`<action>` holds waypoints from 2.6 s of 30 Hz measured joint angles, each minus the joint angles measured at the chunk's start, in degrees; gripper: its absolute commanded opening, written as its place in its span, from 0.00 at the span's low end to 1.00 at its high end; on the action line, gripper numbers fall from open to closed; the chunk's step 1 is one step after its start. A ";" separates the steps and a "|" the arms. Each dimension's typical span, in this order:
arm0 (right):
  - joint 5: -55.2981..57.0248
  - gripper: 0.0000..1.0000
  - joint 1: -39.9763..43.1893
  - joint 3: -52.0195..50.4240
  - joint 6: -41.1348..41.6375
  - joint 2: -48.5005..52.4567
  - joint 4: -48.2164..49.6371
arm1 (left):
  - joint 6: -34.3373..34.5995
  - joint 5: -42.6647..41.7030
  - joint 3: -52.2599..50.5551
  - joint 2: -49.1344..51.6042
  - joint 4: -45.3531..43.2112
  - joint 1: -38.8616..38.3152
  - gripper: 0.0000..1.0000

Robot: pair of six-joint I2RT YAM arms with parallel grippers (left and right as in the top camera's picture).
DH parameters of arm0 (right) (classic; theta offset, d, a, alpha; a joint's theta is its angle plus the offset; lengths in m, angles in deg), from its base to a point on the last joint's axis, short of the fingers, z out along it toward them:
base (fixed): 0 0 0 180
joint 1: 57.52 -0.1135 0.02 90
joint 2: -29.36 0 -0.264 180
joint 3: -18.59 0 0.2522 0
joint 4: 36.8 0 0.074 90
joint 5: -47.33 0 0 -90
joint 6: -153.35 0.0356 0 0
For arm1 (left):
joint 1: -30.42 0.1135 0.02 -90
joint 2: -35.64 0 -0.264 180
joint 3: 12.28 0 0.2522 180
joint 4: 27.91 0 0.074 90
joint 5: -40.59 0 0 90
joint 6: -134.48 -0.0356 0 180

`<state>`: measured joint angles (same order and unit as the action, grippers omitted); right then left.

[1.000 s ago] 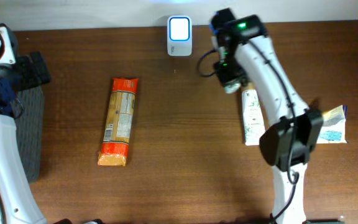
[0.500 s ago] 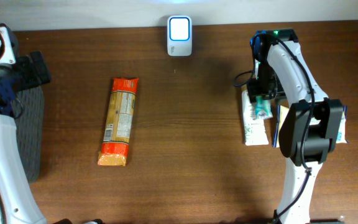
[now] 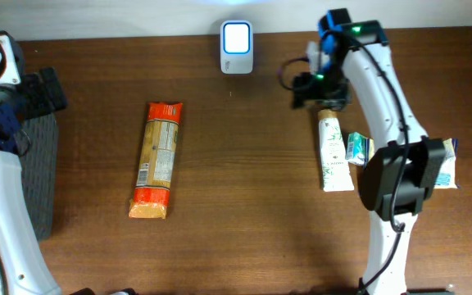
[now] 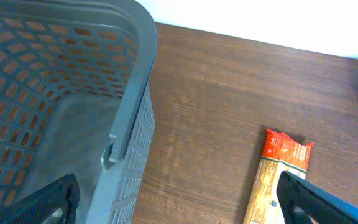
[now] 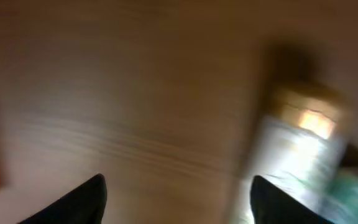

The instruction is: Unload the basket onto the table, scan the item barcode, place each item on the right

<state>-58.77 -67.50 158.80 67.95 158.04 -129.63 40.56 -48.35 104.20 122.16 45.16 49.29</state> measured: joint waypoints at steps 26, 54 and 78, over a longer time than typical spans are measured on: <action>-8.68 0.70 -31.01 -15.80 24.52 5.77 42.69 | 0.02 0.00 0.00 0.00 0.00 0.02 0.99; -14.05 0.04 -31.85 -14.51 26.10 11.67 46.01 | 0.00 0.00 0.00 0.00 0.00 0.00 0.99; 24.98 0.05 -36.76 -8.31 7.26 5.42 4.68 | 0.02 0.00 0.00 0.00 0.02 0.00 0.99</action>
<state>-33.79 -104.26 150.50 75.21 163.46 -124.96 40.58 -48.35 104.20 122.16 45.18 49.29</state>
